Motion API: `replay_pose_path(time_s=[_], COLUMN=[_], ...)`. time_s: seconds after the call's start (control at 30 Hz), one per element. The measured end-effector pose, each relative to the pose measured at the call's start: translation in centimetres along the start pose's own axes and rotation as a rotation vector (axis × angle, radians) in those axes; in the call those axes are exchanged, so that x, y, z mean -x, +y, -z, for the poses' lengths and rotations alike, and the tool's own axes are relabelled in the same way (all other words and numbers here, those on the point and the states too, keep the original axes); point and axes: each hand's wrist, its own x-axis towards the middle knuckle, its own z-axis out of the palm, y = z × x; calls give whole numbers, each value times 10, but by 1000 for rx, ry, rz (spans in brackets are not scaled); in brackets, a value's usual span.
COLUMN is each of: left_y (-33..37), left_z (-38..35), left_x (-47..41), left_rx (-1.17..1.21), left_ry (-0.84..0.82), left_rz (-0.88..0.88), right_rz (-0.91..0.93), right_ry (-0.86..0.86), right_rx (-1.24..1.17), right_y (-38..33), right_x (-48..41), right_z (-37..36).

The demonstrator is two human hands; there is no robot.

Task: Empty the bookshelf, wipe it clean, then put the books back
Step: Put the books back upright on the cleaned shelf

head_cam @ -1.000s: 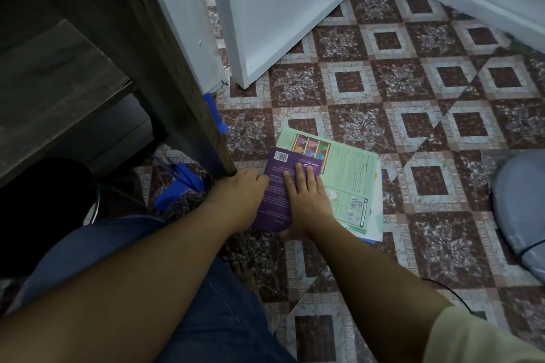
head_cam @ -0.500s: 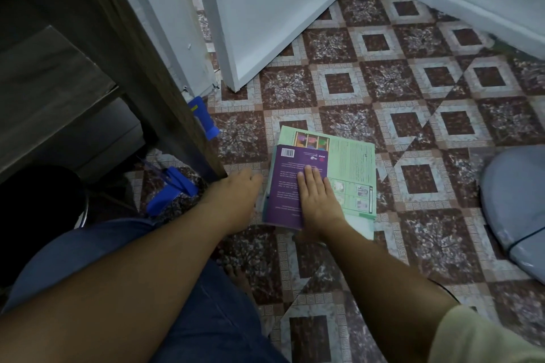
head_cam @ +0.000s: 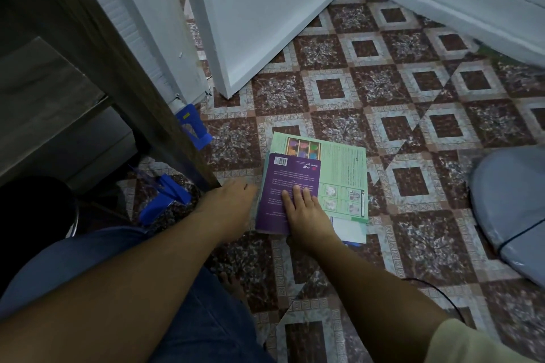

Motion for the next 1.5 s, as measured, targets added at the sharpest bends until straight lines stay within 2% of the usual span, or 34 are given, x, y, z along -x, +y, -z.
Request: replay_pose_path(time_s=[0.4,0.57,0.73,0.83,0.97,1.1,1.23,1.5], left_y=[-1,-3,3,12,7,-12,-38,-98], left_z=[2,2,12,25,42,63,82,90], left_x=[6,14,22,35,66,109,157,252], left_rx=[-2,-25,-106,-170,-173,-88,32,133], left_ry=[-24,3,7,95,198,436,559,746], left_rz=[16,5,2,-86,-132,-158,-199,-202], right_rz=[72,67,71,90,160,246,318,450], right_ry=[-89,28,120,184,375,527,608,648], right_rx=[10,52,4,-29,21,107,208,289], right_y=[-8,-16,-19,-24,-41,-66,-104,-199], right_x=[35,57,71,87,111,138,165,208], right_z=[2,1,36,74,121,162,201,271])
